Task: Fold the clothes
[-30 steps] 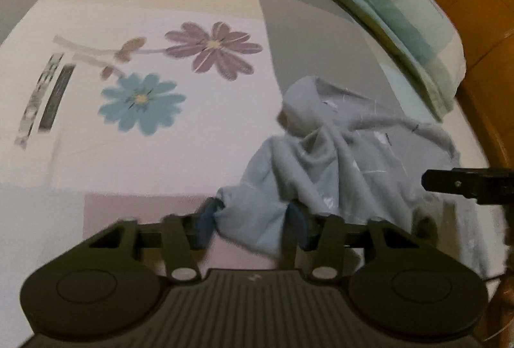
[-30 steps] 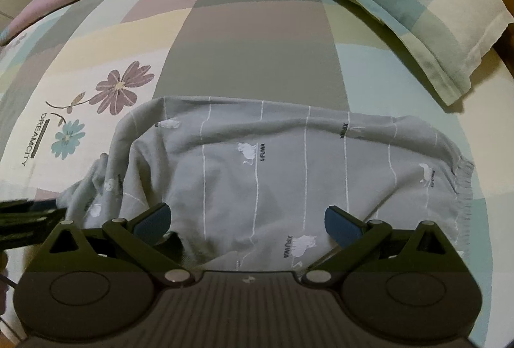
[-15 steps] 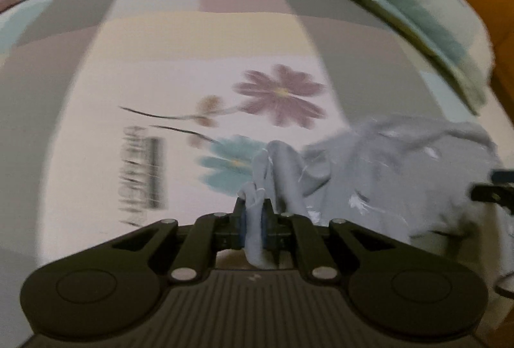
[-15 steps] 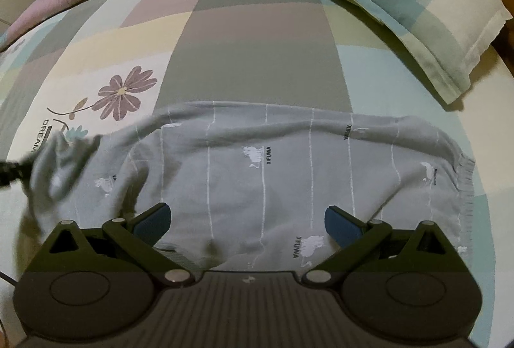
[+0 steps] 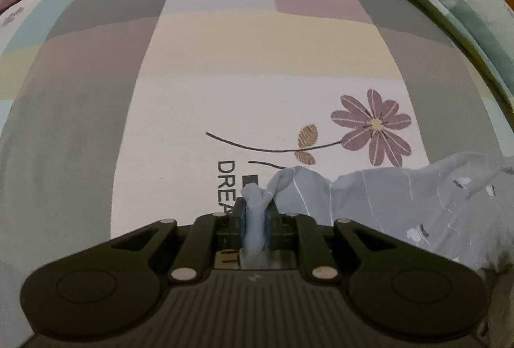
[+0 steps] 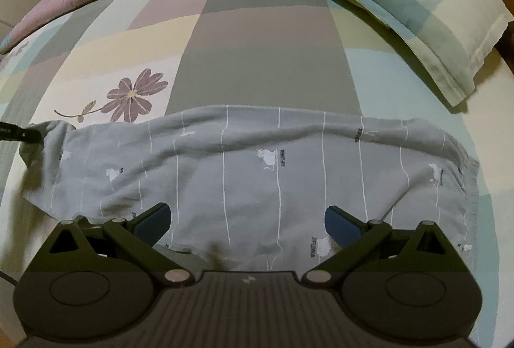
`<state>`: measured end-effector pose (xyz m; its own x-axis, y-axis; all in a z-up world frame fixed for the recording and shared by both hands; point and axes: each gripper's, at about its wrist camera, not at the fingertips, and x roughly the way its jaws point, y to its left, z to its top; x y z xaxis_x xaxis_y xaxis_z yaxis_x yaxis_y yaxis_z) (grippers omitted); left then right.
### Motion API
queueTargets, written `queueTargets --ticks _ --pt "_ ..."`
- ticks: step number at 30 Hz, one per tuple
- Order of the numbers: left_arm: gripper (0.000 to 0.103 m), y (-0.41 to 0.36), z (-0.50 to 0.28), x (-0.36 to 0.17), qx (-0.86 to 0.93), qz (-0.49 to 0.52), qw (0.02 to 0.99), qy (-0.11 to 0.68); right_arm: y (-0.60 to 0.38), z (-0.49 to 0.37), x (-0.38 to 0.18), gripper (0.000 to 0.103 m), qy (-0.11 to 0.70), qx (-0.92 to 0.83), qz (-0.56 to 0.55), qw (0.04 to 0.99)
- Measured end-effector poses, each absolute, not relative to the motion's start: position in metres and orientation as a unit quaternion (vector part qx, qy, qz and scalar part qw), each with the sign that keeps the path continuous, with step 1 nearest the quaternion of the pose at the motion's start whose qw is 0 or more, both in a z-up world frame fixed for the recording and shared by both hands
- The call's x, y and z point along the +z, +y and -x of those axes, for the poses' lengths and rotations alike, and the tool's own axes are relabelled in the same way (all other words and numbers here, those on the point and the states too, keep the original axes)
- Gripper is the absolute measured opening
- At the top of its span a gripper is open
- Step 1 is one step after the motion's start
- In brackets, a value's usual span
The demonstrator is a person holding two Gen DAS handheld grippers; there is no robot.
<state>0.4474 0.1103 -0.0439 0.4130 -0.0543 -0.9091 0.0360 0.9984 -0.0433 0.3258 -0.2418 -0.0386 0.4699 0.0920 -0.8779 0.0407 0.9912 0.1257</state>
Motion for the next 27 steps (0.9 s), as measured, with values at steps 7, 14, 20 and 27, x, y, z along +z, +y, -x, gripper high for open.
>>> queueTargets --ticks 7,14,20,27 --pt "0.035 0.131 -0.425 -0.062 -0.005 0.102 0.816 0.568 -0.247 -0.321 -0.045 0.103 0.522 0.009 -0.075 0.850" --pt "0.010 0.110 -0.422 -0.056 -0.027 0.098 0.824 0.557 -0.250 -0.322 -0.042 0.103 0.519 0.013 -0.074 0.852" --pt "0.008 0.073 -0.422 -0.018 -0.093 0.090 0.843 0.523 -0.254 -0.320 -0.045 0.103 0.522 0.016 -0.077 0.850" --pt "0.009 0.011 -0.428 -0.025 -0.164 0.064 0.831 0.527 -0.257 -0.315 -0.046 0.103 0.523 0.024 -0.078 0.849"
